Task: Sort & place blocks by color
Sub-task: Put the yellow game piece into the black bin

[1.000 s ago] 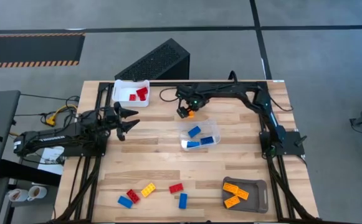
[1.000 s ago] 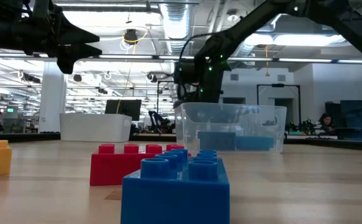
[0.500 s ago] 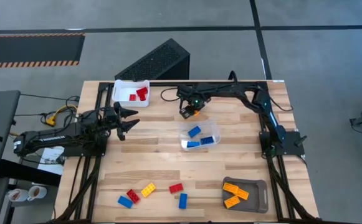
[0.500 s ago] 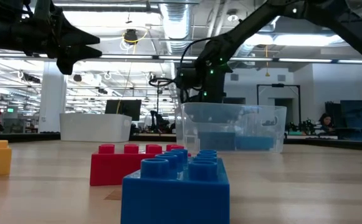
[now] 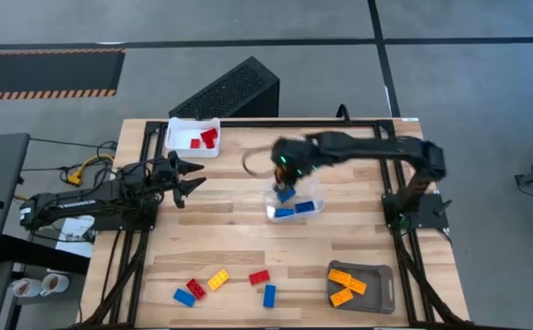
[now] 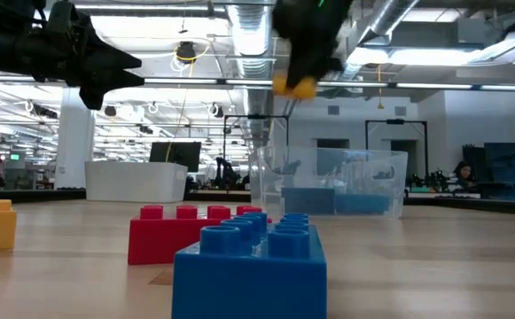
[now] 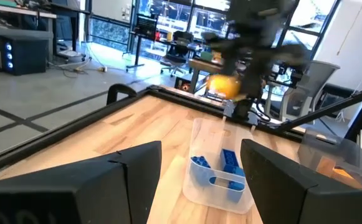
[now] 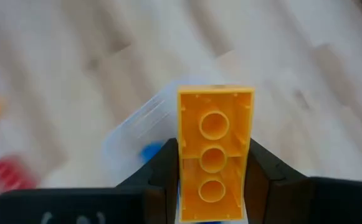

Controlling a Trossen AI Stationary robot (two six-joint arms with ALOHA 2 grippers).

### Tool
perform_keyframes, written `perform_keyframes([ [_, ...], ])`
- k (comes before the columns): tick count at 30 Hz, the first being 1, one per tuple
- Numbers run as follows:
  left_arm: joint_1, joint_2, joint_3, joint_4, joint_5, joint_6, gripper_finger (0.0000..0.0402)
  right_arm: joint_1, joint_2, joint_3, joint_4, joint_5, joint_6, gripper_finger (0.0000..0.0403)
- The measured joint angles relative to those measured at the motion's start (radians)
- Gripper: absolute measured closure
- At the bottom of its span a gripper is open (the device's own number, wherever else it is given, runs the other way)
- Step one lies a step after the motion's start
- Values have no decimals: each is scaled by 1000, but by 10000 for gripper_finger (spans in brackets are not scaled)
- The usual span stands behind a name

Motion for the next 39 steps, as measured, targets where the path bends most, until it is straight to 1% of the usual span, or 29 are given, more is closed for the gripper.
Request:
perform_keyframes([
  [1, 0, 0, 0, 2, 0, 0, 196, 38, -30, 0, -23, 1, 2, 278],
  [4, 0, 0, 0, 18, -1, 0, 196, 175, -104, 0, -81, 16, 55, 251],
  [6, 0, 0, 0, 19, -2, 0, 196, 277, -136, 0, -106, 16, 142, 236],
  [8, 0, 0, 0, 19, -2, 0, 196, 388, -152, 0, -140, 13, 237, 231],
  [10, 0, 0, 0, 18, -2, 0, 196, 496, -157, 0, -176, 12, 344, 234],
  [14, 0, 0, 0, 12, 8, -19, 196, 686, -146, 0, -245, 38, 610, 257],
  [17, 0, 0, 0, 7, 19, -36, 196, 798, -120, 0, -258, 81, 777, 266],
  [19, 0, 0, 0, 8, 18, -42, 196, 852, -102, 0, -259, 100, 863, 262],
  [22, 0, 0, 0, 20, 18, -41, 196, 912, -58, 0, -259, 119, 973, 248],
  [25, 0, 0, 0, 34, 14, -27, 196, 943, -8, 0, -259, 114, 1067, 244],
  [29, 0, 0, 0, 50, -8, 4, 196, 964, 55, -4, -260, 96, 1088, 257],
  [31, 0, 0, 0, 56, -18, 13, 196, 965, 54, -39, -253, 87, 1103, 265],
  [33, 0, 0, 0, 58, -26, 19, 196, 965, 30, -106, -228, 64, 1127, 267],
  [35, 0, 0, 0, 66, -29, 20, 196, 967, -19, -200, -164, 54, 1153, 265],
  [39, 0, 0, 0, 84, -29, 34, 196, 992, -171, -421, 27, 43, 1236, 259],
])
